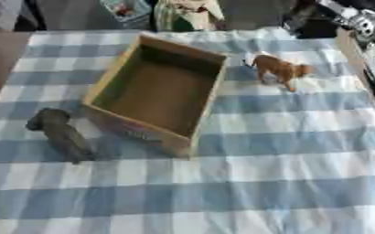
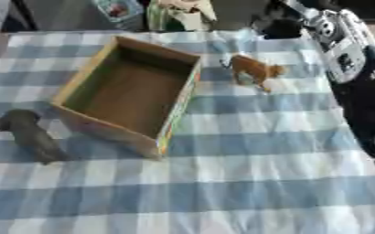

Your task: Pick up objects on the table and place them in the box.

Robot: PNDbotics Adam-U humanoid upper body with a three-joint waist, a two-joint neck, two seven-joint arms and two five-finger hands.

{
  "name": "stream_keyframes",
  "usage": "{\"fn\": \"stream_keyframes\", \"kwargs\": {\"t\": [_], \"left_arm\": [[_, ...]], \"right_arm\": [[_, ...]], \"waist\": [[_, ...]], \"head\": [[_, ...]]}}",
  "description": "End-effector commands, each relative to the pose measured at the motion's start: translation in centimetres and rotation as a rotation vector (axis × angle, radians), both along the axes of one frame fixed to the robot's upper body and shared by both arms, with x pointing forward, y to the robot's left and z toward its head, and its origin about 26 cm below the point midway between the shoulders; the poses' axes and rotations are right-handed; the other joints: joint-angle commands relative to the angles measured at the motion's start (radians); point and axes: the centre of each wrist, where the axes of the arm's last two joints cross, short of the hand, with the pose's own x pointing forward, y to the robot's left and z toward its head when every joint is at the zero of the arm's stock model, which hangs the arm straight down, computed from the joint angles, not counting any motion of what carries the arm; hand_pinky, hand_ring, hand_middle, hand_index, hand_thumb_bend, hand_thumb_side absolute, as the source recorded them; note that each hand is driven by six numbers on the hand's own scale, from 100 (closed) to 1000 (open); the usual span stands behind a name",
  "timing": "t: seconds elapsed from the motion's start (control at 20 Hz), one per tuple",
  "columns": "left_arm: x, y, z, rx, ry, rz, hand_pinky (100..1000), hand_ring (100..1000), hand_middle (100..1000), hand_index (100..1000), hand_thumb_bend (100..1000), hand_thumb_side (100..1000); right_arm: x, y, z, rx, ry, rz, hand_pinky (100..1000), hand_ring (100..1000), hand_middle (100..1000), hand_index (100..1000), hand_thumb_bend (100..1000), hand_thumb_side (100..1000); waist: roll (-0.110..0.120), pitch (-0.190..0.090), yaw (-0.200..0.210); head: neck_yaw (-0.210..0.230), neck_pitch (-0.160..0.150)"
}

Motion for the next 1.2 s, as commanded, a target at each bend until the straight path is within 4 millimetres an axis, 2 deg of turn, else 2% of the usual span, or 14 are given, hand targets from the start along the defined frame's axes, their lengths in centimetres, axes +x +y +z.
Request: {"fn": "stream_keyframes", "kwargs": {"t": [0.05, 0.2, 0.3, 0.45, 0.5, 0.6, 1.15, 1.2], "left_arm": [[-0.2, 0.2, 0.8, 0.025, -0.024, -0.008, 517, 554, 686, 804, 106, 1000], [-0.2, 0.2, 0.8, 0.026, -0.021, -0.009, 517, 554, 686, 804, 106, 1000], [-0.2, 0.2, 0.8, 0.026, -0.021, -0.009, 517, 553, 687, 804, 106, 1000], [-0.2, 0.2, 0.8, 0.026, -0.021, -0.01, 518, 553, 687, 804, 106, 1000], [-0.2, 0.2, 0.8, 0.026, -0.02, -0.01, 518, 553, 687, 804, 106, 1000], [-0.2, 0.2, 0.8, 0.026, -0.02, -0.01, 518, 552, 687, 804, 106, 1000], [-0.1, 0.2, 0.8, 0.027, -0.018, -0.011, 518, 551, 687, 804, 105, 1000], [-0.1, 0.2, 0.8, 0.028, -0.018, -0.011, 518, 551, 687, 804, 105, 1000]], "right_arm": [[-0.2, -1.0, 1.9, -0.053, 0.005, -0.022, 787, 890, 776, 1000, 100, 854], [0.0, -1.1, 1.7, -0.086, 0.042, -0.031, 795, 901, 799, 1000, 100, 846], [0.2, -1.3, 1.4, -0.103, 0.072, -0.033, 799, 907, 809, 1000, 100, 803], [0.3, -1.6, 1.2, -0.114, 0.111, -0.02, 804, 911, 819, 1000, 100, 682], [0.4, -1.6, 1.2, -0.118, 0.123, -0.012, 806, 911, 818, 1000, 100, 595], [0.5, -1.6, 1.1, -0.124, 0.146, 0.003, 805, 910, 816, 1000, 100, 543], [0.7, -1.8, 0.9, -0.16, 0.207, 0.01, 808, 920, 844, 1000, 100, 865], [0.7, -1.9, 0.8, -0.17, 0.214, 0.007, 809, 923, 848, 1000, 100, 871]], "waist": [[-0.002, -0.018, 0.0], [-0.002, -0.018, 0.001], [-0.002, -0.018, 0.001], [-0.002, -0.017, 0.001], [-0.002, -0.017, 0.001], [-0.003, -0.016, 0.001], [-0.007, -0.014, 0.0], [-0.007, -0.013, 0.0]], "head": [[-0.001, -0.012], [-0.001, -0.011], [-0.002, -0.012], [-0.001, -0.012], [-0.001, -0.013], [-0.001, -0.013], [-0.002, -0.016], [-0.001, -0.015]]}}
